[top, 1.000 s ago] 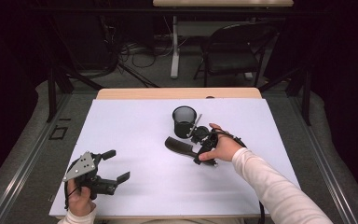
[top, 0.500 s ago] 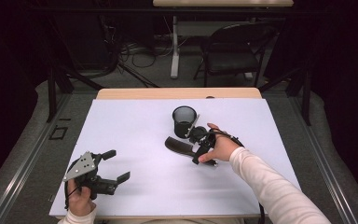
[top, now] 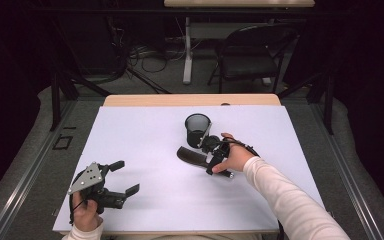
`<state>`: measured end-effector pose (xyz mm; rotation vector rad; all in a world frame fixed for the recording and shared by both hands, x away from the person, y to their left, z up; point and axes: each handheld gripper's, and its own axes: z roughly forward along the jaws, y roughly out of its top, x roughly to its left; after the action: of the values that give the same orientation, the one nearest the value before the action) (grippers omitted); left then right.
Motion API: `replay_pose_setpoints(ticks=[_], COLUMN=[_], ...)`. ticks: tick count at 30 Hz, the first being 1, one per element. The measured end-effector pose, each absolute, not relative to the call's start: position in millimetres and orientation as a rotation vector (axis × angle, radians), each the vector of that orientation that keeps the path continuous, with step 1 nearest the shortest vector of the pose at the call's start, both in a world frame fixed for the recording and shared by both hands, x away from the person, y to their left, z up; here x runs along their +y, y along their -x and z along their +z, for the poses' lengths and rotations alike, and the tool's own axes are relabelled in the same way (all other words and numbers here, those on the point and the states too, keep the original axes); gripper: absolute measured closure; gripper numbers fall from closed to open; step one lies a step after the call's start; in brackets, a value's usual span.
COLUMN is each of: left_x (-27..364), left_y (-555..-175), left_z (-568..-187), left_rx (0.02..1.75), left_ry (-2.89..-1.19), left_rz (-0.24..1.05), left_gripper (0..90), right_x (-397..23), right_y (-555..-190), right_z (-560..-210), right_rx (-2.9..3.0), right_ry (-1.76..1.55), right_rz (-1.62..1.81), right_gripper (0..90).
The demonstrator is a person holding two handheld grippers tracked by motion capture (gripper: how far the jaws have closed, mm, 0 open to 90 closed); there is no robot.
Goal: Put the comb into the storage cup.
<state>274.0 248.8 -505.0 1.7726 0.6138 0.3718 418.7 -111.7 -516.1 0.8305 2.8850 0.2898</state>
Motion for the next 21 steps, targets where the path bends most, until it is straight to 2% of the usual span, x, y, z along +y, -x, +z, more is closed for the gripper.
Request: replay_pose_setpoints(ticks=[9, 21], left_x=[248.9, 248.9], left_y=[-274.0, -274.2], left_z=[-505.0, -505.2], left_rx=[0.614, 0.614], left_ry=[-1.773, -1.773], left_rz=[0.373, 0.374], left_gripper=[5.7, 5.9], right_x=[-109.5, -106.9], right_y=[-419.5, -418.9], right_z=[-519.3, -520.0], right_rx=[2.924, 2.971], right_ry=[-0.773, -0.729], right_rz=[0.281, 0.259], right_gripper=[20.6, 43.7])
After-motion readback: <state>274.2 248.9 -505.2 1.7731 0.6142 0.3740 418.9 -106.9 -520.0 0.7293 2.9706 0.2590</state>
